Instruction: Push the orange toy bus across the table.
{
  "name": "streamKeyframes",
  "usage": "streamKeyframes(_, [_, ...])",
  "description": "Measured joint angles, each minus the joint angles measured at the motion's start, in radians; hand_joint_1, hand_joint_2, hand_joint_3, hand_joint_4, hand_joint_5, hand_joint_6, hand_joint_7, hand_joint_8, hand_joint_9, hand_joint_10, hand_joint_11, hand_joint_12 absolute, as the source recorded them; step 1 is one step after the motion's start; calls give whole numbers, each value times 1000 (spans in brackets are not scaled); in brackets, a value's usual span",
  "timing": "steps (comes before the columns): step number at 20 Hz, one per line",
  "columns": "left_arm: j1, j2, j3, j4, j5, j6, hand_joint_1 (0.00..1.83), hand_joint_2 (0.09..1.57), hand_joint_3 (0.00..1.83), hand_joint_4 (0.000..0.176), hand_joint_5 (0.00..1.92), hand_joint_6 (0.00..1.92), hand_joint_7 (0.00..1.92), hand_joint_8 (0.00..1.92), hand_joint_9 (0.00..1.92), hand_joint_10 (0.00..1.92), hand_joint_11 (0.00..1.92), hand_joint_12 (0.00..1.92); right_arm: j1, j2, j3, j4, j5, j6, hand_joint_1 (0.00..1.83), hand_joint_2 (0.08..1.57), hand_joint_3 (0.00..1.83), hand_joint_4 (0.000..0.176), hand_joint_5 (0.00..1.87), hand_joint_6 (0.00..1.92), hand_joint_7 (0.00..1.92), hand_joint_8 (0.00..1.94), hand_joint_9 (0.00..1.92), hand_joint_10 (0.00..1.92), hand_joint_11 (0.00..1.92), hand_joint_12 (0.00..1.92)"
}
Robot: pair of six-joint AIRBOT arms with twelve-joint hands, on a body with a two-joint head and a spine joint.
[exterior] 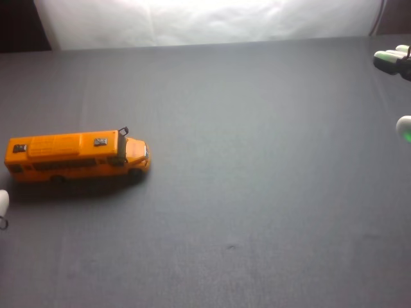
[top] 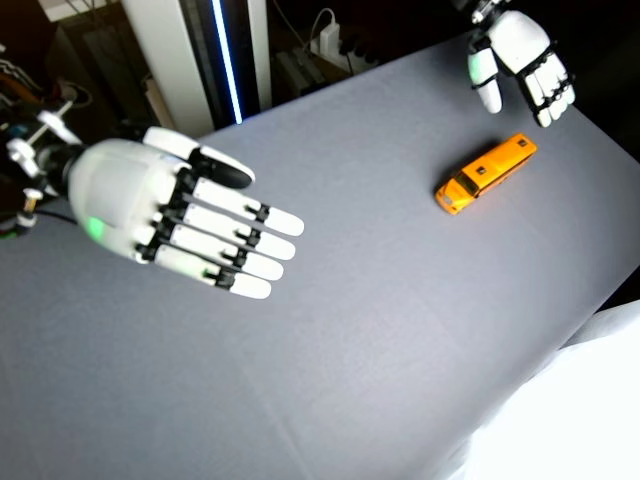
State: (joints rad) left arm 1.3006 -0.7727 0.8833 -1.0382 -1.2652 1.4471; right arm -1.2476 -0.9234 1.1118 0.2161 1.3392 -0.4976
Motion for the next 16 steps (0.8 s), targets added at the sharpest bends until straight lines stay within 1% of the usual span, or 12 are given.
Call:
streamKeyframes(2, [0,-21,12,-16,29,0,3,1503,7,0,270,0,251,0,202,2,113,110,0,-1,0,-1,-2,0,393,1399,1,0,275,2,262,2,190,3,13,389])
streamKeyframes(4, [0,-23,12,-20,50,0,0,1499,4,0,270,1,253,2,208,4,124,115,0,-2,0,-2,-5,0,379,1398,1,0,275,1,258,0,175,1,1,361])
streamKeyframes(6, [0,-23,16,-19,47,0,0,1491,0,0,255,0,245,0,196,0,107,107,0,-2,0,-3,-6,0,354,1393,0,0,271,0,260,1,179,2,13,345])
streamKeyframes(7, [0,-24,16,-19,45,0,0,1493,1,5,244,0,239,0,192,0,105,106,0,-2,0,-2,-6,0,351,1393,0,0,272,0,260,1,183,3,20,344])
streamKeyframes(8, [0,-27,16,-18,42,0,20,1507,3,0,247,1,241,1,196,1,114,111,0,-2,0,-1,-7,0,353,1396,2,0,274,2,267,3,184,3,21,342])
streamKeyframes(9, [0,-31,16,-16,39,0,20,1503,0,0,250,2,245,2,198,2,116,112,0,-3,0,0,-6,0,356,1402,4,0,272,0,264,2,177,0,12,336])
streamKeyframes(10, [0,-35,16,-13,39,-1,3,1502,0,6,253,3,254,5,208,5,125,116,0,-6,0,0,-6,0,357,1403,4,0,268,0,263,1,175,0,10,334])
streamKeyframes(11, [-4,-36,16,-9,42,-2,2,1514,5,0,256,4,258,6,211,6,128,117,0,-8,0,-3,-9,0,378,1406,3,0,275,2,269,2,183,2,19,333])
streamKeyframes(13, [-13,-36,16,-5,33,-3,0,1504,0,1,253,2,259,5,205,2,118,114,0,-8,0,-3,-13,0,391,1410,1,0,279,1,278,2,193,3,37,319])
streamKeyframes(14, [-14,-36,16,1,29,-4,3,1507,2,16,238,0,253,2,198,0,109,110,0,-8,0,-3,-13,0,383,1419,2,0,271,0,271,1,183,1,37,297])
streamKeyframes(15, [-14,-38,16,3,23,-8,52,1507,0,14,246,2,263,3,204,2,109,114,0,-8,0,-3,-13,0,395,1418,0,0,266,1,269,0,173,1,30,273])
streamKeyframes(16, [-14,-44,16,3,11,-11,63,1506,0,17,238,0,255,0,194,0,93,108,0,-8,0,-3,-13,0,408,1415,1,0,275,0,276,0,178,0,53,223])
